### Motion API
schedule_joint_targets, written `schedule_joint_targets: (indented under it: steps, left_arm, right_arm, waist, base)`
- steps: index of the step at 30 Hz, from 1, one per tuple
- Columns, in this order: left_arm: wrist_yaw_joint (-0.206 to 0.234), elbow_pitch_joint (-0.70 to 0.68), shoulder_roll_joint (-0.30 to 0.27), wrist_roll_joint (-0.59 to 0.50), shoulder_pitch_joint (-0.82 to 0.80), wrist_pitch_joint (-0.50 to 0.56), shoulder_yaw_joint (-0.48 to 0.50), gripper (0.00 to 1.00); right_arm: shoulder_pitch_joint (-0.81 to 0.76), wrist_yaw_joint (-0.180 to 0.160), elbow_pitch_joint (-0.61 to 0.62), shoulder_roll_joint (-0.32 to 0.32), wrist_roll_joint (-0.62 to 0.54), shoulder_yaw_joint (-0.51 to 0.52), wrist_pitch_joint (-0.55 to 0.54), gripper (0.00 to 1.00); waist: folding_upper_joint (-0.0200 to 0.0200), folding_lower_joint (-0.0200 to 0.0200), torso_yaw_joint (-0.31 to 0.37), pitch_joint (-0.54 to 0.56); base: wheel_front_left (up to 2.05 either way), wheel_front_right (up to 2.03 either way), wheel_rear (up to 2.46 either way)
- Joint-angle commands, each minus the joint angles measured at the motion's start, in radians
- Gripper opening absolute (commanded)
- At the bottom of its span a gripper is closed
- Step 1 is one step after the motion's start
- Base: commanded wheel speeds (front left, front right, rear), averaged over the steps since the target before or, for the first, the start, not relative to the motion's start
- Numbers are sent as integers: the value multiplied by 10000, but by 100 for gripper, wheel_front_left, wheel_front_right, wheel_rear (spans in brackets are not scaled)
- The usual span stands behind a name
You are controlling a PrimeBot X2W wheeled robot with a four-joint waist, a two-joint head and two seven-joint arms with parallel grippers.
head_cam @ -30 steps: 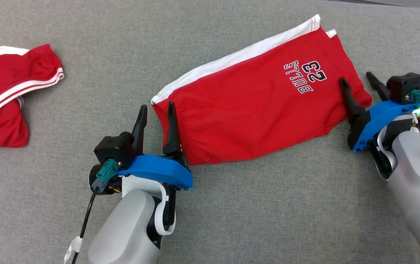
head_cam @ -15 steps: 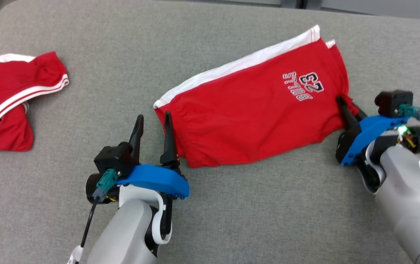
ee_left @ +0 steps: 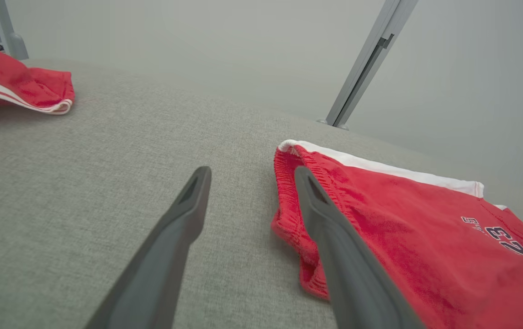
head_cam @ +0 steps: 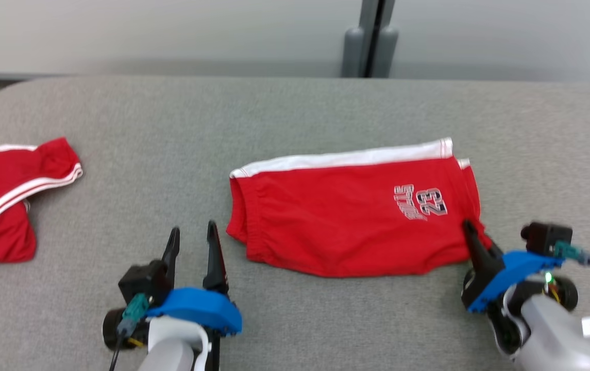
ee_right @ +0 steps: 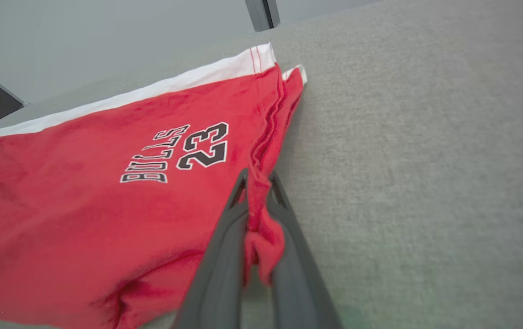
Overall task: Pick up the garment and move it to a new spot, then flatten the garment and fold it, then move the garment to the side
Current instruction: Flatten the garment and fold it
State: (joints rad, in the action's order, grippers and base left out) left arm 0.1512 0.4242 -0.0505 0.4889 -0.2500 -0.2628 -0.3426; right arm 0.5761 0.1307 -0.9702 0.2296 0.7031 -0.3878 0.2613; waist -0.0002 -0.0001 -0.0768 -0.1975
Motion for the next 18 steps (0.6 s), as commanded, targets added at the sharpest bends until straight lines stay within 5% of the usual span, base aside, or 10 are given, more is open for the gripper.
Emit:
schedule_joint_targets:
  steps: [1, 9, 18]
  left_arm:
    - [-55, 36, 3, -70, 324, -30, 101, 100]
    - [-269, 11, 3, -306, 1239, -30, 397, 100]
    - [-361, -14, 2, -350, 1035, -30, 109, 100]
  right_arm:
    - [-516, 1, 154, -44, 21, 135, 48, 0]
    - [-1791, 1, 619, -217, -232, 733, 50, 0]
    - [-1288, 3, 2333, -496, -1305, 908, 51, 0]
  waist:
    - [2, 1, 398, 495]
    - [2, 1, 615, 981]
    - [2, 1, 100, 753]
  base:
    - [0, 0, 0]
    - [0, 0, 0]
    - [0, 0, 0]
